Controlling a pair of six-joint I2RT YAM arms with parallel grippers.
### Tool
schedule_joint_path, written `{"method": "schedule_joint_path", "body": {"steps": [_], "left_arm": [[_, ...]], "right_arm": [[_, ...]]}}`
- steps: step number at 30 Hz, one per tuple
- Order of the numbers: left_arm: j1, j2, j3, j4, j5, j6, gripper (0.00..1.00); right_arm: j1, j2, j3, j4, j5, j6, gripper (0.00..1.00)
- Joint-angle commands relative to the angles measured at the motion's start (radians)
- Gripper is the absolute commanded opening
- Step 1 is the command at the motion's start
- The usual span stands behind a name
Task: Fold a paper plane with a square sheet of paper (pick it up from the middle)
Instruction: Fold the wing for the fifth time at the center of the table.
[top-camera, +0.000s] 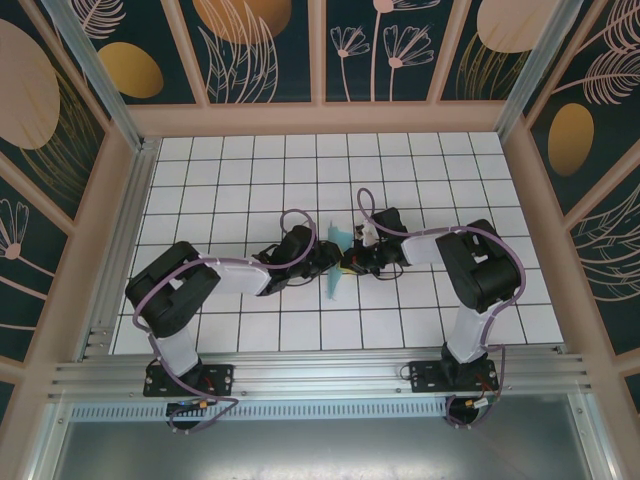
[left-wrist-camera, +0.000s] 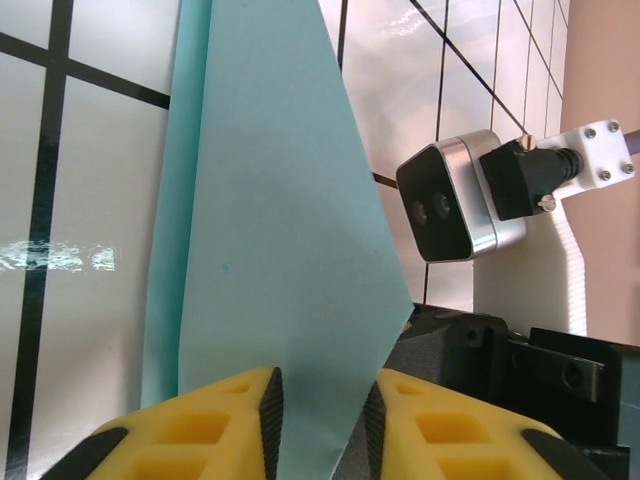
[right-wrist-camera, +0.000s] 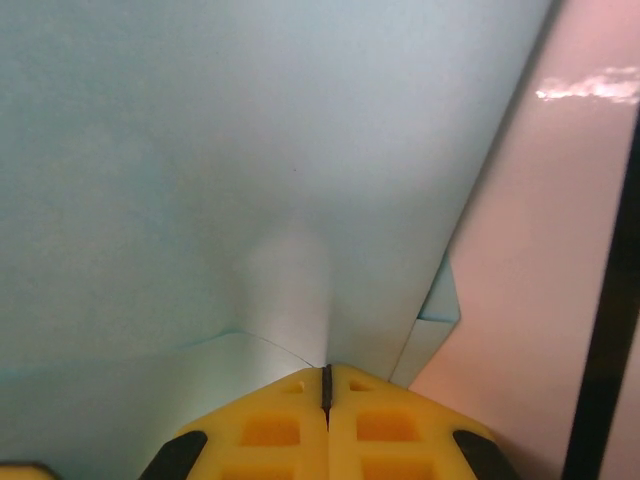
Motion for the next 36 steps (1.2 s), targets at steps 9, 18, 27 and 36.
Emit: {"method": "schedule_joint_path", "body": {"steps": [9, 18, 27, 36], "left_arm": [[0.011, 0.034, -0.005, 0.034, -0.004, -0.016, 0.33], [0.013, 0.045, -0.006, 0.051, 0.014, -0.02, 0.42], [0.015, 0.064, -0.007, 0.073, 0.018, -0.039, 0.38], [0.014, 0.071, 0.01, 0.015, 0.0, -0.015, 0.35]], "right_arm": [[-0.014, 0.029, -0.021, -0.061, 0.04, -0.003, 0.03], [-0.016, 0.014, -0.045, -0.004, 0.015, 0.003, 0.04], [-0.025, -0.015, -0.069, 0.061, -0.014, 0.038, 0.11], [-0.028, -0.069, -0.079, 0.063, 0.035, 0.046, 0.06]]}}
